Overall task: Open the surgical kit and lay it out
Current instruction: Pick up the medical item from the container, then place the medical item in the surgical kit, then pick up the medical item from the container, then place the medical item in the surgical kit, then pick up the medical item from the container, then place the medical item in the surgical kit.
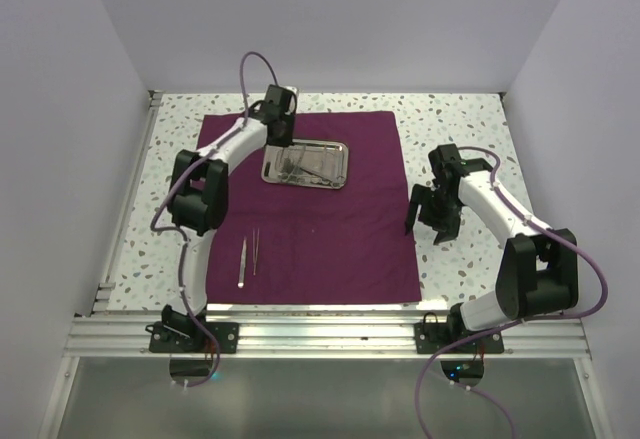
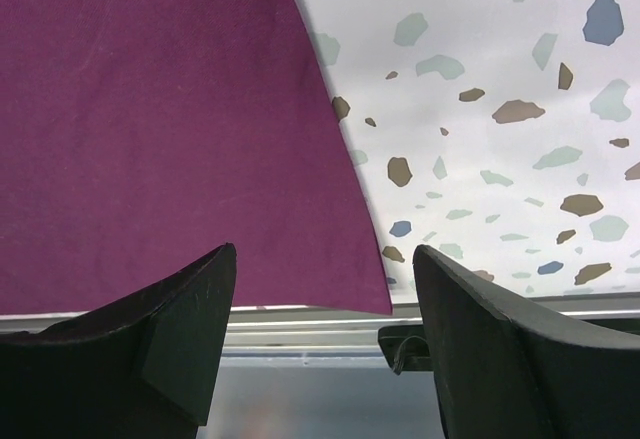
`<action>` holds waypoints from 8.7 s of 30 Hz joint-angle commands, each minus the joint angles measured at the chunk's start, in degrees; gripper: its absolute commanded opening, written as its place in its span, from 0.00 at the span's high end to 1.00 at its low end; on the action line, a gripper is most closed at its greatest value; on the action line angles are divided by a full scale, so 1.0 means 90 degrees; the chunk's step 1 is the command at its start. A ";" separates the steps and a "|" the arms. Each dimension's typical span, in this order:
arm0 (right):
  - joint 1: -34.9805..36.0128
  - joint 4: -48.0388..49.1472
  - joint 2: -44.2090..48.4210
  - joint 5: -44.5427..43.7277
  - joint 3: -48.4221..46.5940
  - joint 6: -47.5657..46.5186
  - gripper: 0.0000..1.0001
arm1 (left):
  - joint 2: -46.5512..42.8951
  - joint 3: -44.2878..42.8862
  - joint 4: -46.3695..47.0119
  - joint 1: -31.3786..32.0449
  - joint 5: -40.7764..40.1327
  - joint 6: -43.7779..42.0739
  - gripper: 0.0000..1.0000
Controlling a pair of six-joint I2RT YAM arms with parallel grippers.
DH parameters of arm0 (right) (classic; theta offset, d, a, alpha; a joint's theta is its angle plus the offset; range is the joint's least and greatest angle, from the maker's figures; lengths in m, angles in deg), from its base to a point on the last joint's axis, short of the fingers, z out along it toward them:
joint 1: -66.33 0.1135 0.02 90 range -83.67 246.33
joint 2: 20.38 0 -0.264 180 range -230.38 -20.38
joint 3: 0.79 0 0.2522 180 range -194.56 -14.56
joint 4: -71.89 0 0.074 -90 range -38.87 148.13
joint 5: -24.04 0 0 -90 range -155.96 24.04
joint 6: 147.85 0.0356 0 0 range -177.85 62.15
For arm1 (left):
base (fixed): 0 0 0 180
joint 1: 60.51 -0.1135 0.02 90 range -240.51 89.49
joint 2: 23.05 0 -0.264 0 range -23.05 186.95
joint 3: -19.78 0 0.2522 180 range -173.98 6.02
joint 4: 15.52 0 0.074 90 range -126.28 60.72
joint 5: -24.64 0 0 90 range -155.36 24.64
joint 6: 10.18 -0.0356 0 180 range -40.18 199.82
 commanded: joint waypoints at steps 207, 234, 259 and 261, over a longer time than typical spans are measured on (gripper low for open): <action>0.0200 -0.0592 0.1599 0.0396 0.0557 -0.0432 0.22 | 0.1374 -0.1575 0.0413 0.1307 0.0031 -0.0076 0.51; 0.0092 -0.0514 0.1551 0.0552 0.0557 -0.0451 0.22 | 0.1474 -0.1507 -0.0115 0.1103 0.0022 -0.0047 1.00; 0.0248 -0.0142 0.1980 0.1168 0.0595 -0.0412 0.22 | -0.3204 0.2346 0.0481 0.1384 -0.0268 0.1084 1.00; 0.0248 -0.0113 0.2029 0.1197 0.0644 -0.0373 0.22 | -0.3624 0.2856 0.0510 0.1793 -0.0484 0.1328 1.00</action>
